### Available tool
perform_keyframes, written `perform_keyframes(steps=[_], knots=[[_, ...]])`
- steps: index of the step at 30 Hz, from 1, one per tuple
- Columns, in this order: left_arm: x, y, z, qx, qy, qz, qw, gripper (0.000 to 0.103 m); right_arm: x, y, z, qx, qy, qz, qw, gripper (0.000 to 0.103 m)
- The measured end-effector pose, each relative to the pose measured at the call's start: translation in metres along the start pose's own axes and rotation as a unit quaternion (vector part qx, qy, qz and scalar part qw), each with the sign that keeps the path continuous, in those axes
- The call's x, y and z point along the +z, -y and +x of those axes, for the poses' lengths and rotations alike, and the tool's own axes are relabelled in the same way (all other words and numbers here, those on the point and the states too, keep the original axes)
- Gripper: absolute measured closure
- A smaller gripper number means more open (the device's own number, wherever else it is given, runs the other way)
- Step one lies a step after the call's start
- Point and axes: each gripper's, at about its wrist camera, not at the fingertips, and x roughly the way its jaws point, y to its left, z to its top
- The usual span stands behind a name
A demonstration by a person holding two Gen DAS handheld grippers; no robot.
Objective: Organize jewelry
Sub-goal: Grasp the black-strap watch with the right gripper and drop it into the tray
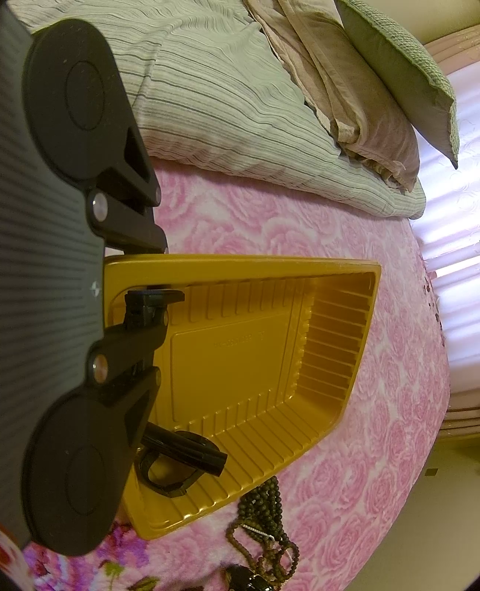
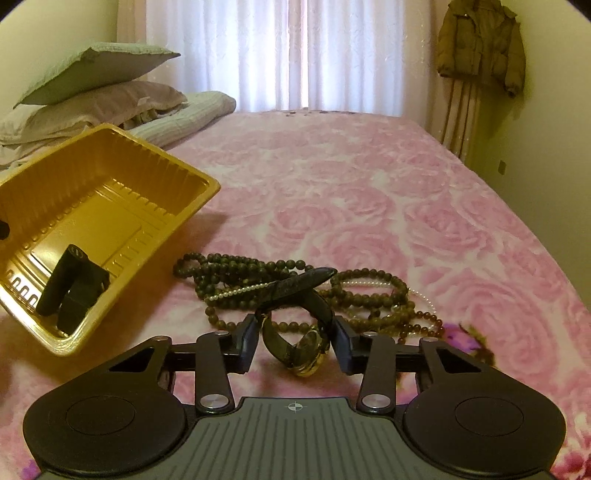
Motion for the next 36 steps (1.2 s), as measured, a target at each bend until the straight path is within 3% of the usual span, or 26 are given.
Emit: perform_keyframes(steps=[7,12,19,24,36], knots=[[0.001,0.000,0.001,-0.001,0.001,0.000,1.0000,0.101,0.022,-0.013,-0.011,0.035,0.020,-0.007,0.999,0.062],[0.001,0.000,0.001,-0.001,0.001,0.000,1.0000,0.101,0.046,-0.045,-0.015,0.119,0.032,-0.020,0.992,0.062],[0.000,-0.001,0.002,-0.003,0.002,0.001,1.0000,0.101,0.063,-0.101,-0.005,0.222,0.023,-0.069,0.972,0.061],[-0.001,-0.001,0.002,-0.004,0.002,0.001,1.0000,0.101,0.061,-0.125,0.005,0.242,0.010,-0.087,0.966,0.061],[-0.001,-0.001,0.003,-0.005,0.002,0.000,1.0000,0.100,0.062,-0.138,0.018,0.254,-0.011,-0.097,0.962,0.061]])
